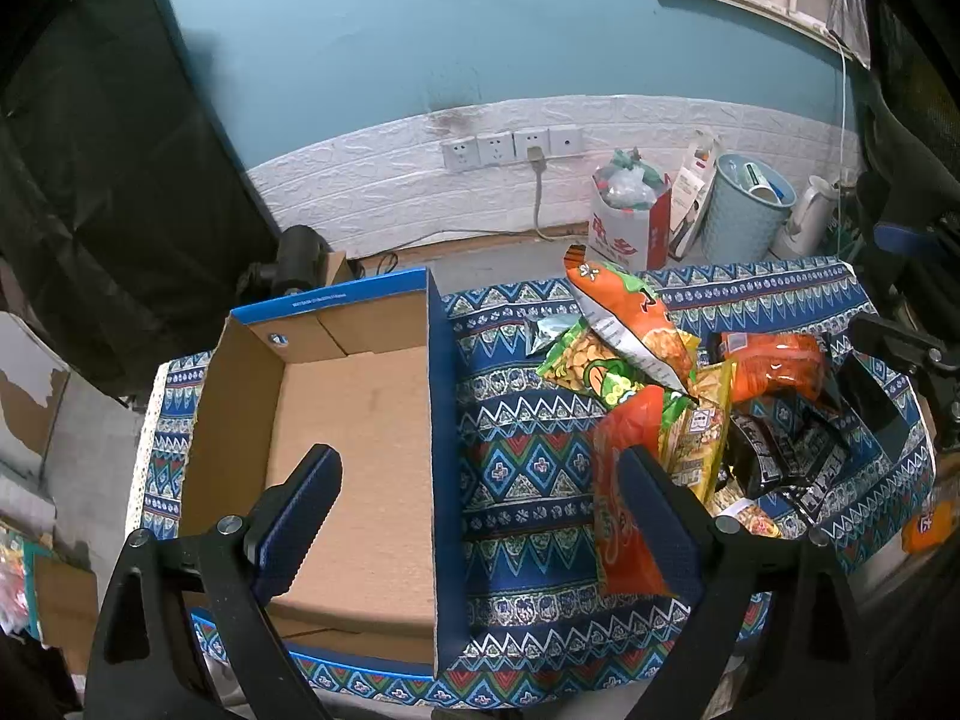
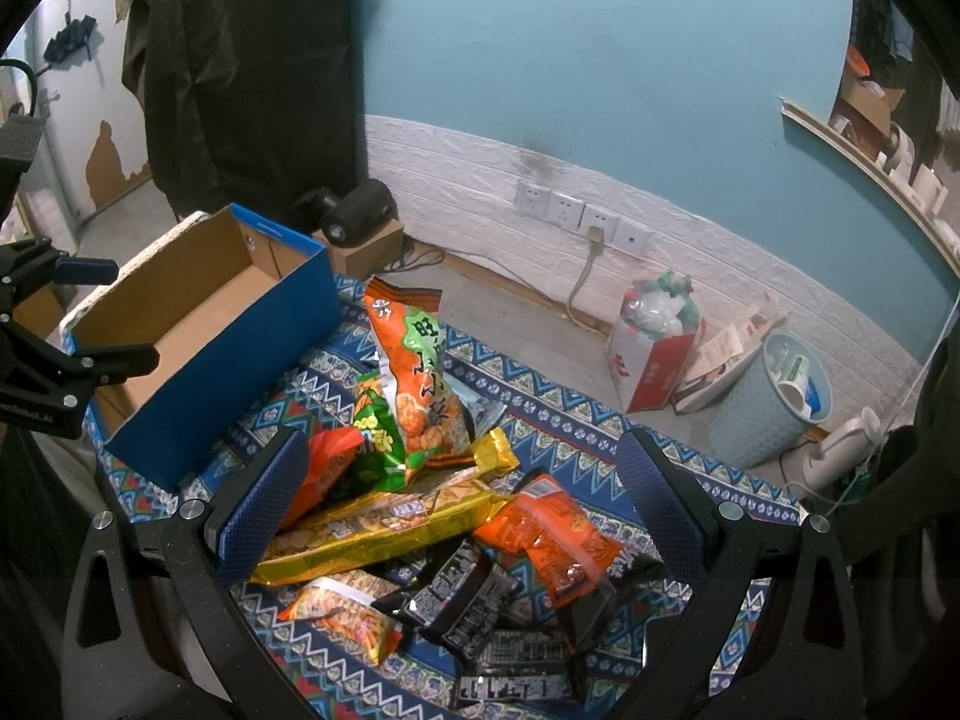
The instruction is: Organize snacks
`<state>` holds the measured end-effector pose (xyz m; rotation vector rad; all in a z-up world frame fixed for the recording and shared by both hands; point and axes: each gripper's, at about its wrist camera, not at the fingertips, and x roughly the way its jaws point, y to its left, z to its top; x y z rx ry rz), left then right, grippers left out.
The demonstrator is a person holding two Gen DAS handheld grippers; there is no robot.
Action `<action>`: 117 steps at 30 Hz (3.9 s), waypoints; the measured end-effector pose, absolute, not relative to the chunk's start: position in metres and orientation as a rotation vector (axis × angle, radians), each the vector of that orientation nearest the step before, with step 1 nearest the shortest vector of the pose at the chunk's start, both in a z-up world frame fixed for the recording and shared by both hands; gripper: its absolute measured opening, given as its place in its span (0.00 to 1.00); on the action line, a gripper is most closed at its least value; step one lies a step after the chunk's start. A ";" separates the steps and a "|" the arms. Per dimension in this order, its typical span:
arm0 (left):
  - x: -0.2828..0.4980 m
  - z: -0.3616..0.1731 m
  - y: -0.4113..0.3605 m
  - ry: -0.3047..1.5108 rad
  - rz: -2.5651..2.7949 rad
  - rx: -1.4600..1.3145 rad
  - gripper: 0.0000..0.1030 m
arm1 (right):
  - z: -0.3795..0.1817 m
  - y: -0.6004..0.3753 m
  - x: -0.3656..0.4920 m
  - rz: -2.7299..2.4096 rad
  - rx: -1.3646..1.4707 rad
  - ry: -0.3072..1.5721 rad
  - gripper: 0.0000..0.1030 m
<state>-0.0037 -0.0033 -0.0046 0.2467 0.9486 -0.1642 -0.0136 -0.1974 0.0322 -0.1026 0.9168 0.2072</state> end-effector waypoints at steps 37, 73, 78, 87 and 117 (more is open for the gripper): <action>-0.007 -0.008 -0.014 0.963 -0.189 0.262 0.92 | 0.029 -0.197 -0.016 0.202 -0.112 0.924 0.97; 0.007 -0.043 -0.042 1.083 -0.243 0.267 0.92 | 0.003 -0.231 -0.006 0.157 -0.151 0.997 0.97; 0.017 -0.063 -0.054 1.158 -0.274 0.241 0.92 | -0.019 -0.244 0.009 0.148 -0.169 1.048 0.97; 0.033 -0.095 -0.077 1.218 -0.292 0.285 0.92 | -0.081 -0.269 0.026 0.164 -0.181 1.188 0.97; 0.053 -0.174 -0.073 1.407 -0.304 0.290 0.28 | -0.178 -0.269 0.015 0.186 -0.254 1.451 0.51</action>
